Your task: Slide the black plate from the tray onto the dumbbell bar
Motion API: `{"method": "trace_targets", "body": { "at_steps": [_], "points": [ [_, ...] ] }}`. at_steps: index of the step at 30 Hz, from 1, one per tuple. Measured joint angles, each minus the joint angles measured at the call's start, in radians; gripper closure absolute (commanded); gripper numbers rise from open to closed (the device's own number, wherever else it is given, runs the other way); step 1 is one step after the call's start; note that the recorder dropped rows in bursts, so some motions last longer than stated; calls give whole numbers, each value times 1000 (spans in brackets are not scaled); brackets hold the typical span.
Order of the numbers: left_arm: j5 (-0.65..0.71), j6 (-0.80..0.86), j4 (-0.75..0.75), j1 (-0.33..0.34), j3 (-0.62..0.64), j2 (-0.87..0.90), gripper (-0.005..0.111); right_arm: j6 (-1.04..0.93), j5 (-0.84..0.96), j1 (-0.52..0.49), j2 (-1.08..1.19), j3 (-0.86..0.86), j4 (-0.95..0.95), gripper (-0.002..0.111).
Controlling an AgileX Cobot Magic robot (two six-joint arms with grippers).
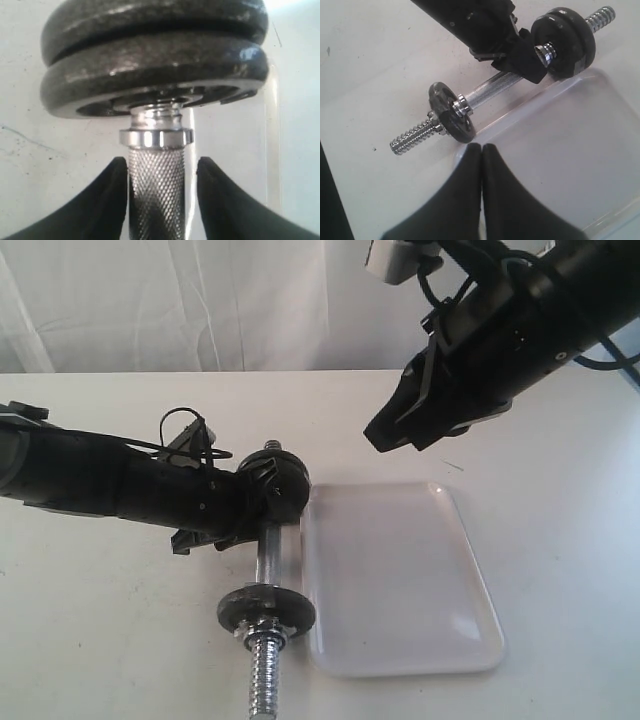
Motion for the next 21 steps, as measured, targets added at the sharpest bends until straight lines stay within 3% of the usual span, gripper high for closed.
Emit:
{"method": "trace_targets", "body": {
  "at_steps": [21],
  "points": [
    [28,-24,81,15,0,0,57,2,9,0,0,0,0,108]
  ]
}}
